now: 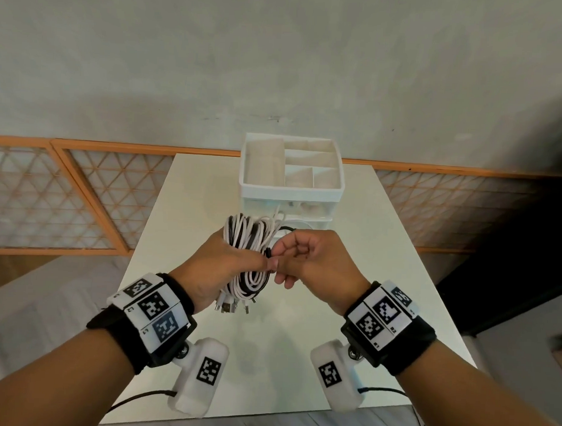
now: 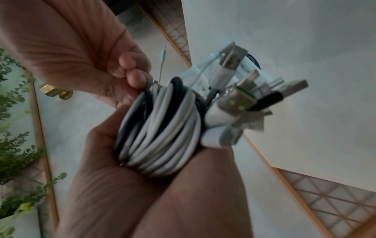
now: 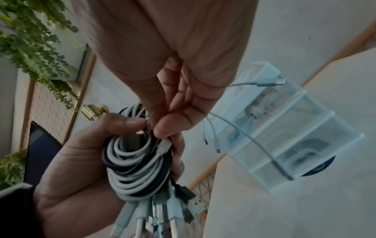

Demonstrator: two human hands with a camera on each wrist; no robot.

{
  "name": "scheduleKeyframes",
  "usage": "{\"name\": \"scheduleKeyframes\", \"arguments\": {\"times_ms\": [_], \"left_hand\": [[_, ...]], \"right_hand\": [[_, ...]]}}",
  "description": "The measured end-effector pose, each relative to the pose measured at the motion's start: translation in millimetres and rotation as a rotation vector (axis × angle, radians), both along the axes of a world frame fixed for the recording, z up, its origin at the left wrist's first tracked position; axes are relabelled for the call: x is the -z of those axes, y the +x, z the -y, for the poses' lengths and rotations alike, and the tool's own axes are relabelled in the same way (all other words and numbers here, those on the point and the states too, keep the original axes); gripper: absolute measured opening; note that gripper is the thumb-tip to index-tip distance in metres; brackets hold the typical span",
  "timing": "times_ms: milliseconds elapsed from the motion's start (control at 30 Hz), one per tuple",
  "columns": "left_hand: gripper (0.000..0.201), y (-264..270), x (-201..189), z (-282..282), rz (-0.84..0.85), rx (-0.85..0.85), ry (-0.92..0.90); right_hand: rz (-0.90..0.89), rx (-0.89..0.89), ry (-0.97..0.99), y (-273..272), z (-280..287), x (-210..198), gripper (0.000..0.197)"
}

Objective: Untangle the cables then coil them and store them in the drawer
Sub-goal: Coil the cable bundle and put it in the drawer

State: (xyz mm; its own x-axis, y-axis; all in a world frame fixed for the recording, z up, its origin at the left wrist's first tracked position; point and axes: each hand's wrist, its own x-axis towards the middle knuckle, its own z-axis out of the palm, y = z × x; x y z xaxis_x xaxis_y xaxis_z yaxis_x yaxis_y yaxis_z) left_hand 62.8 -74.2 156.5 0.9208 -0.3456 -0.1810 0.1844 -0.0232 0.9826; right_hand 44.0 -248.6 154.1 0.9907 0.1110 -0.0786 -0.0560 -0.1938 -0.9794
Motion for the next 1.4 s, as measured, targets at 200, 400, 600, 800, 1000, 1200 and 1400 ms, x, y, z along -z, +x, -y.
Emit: {"name": "scheduleKeyframes", "arguments": {"times_ms": [200,400,600,800,1000,1200,1400], "left_hand": [[0.022,-3.5,-0.2,-0.4,0.042,-0.022,0.108],[0.032,-6.5,0.5,2.9,0.031,0.042,0.164],[0.045,0.0,6.3,-8.7,-0.013,-0.149,0.116],[0.048,8.9,4.6,-0.4,-0.031,-0.359,0.025],[0.026,7.8,2.8,11.4,-0.112,-0.313,-0.133],[0.025,4.9,1.5,0.2,-0.159,-0.165,-0.363],[0.037,4.2,-6.4,3.7,-0.13,-0.155,-0.385]], "right_hand": [[0.101,-0.095,-0.166,-0.3,5.0,-10.2,0.012],[0.316,-0.216,-0.804,33.9,28.4,-33.7,0.065],[0.102,-0.303,-0.418,30.6,34.4,-2.3,0.019],[0.175,-0.063,-0.206,19.6,7.9,8.8,0.02],[0.656,0.12,-0.364,3.9,-34.1,25.7,0.025],[0.705,0.106,-0.385,-1.5,-39.6,34.2,0.044],[0.658,0.045,-0.541,-4.9,-39.7,34.1,0.046]]}}
